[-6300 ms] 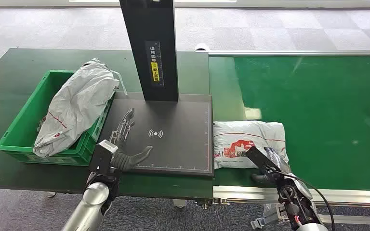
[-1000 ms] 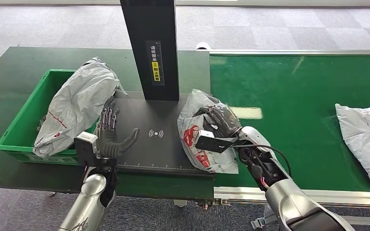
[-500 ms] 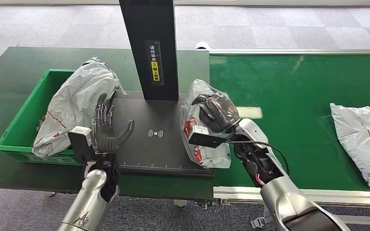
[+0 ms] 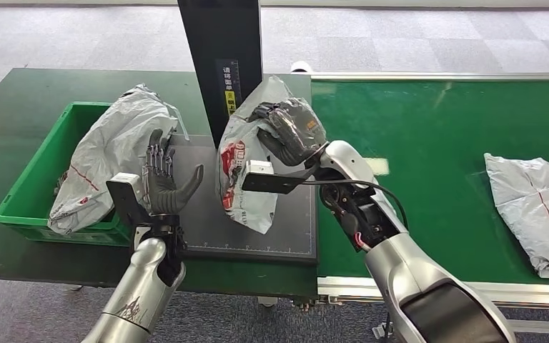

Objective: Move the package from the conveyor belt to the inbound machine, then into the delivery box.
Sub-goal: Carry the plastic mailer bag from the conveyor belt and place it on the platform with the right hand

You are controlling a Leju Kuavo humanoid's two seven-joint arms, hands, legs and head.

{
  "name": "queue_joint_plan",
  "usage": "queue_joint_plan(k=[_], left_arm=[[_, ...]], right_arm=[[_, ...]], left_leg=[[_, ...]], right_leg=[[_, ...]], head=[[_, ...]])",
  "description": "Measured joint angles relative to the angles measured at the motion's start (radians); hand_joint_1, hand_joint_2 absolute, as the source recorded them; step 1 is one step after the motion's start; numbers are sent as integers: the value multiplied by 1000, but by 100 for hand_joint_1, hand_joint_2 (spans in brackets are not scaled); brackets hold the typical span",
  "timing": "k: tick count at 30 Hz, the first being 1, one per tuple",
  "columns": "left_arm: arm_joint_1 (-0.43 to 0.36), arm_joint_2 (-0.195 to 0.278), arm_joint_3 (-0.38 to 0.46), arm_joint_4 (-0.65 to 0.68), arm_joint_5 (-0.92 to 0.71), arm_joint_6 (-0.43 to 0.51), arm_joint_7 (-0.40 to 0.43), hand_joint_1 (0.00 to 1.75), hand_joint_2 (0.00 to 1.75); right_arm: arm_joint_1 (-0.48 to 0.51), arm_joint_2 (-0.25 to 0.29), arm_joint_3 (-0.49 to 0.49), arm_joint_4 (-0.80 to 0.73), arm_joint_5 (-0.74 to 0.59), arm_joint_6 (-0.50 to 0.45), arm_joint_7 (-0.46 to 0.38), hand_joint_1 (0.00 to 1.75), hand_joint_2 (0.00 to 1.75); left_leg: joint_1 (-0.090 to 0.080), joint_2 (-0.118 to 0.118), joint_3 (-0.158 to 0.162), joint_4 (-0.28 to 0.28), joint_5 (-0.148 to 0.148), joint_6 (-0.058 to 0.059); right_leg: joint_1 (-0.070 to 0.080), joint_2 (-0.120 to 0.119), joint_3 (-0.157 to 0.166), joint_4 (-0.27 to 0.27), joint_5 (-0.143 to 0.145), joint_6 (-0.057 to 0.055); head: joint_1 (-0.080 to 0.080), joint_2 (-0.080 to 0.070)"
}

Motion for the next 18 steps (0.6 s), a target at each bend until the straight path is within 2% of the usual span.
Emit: queue_joint_plan(k=[8,12,14,15,16,18], left_arm=[[-4,-6,-22,11,13,-8,4,0,175],[-7,-9,-36,14,23,-17,4,0,175],[-13,-12,-44,17,34,-15,4,0,175],[-18,-12,-47,19,39,-14,4,0,175],[-25,-13,-49,23,43,-14,6,0,175],[-44,-12,-50,35,42,-14,16,0,175]], right_arm=[[-122,55,4,86,14,-11,112,175,175],[-141,75,-10,126,41,-185,197,175,175],[-146,86,-22,156,46,-204,250,175,175],[-147,91,-25,175,50,-152,283,175,175],[-144,94,-25,194,52,-58,312,175,175],[-125,92,-25,230,49,223,338,175,175]], left_leg=[[0,0,-1,0,0,0],[0,0,-1,0,0,0],[0,0,-2,0,0,0],[0,0,-1,0,0,0],[0,0,-1,0,0,0],[0,0,-1,0,0,0]], right_leg=[[0,0,-2,0,0,0],[0,0,-2,0,0,0],[0,0,-2,0,0,0],[0,0,-2,0,0,0],[0,0,-2,0,0,0],[0,0,-2,0,0,0]], head=[[0,0],[0,0],[0,0],[0,0],[0,0],[0,0]])
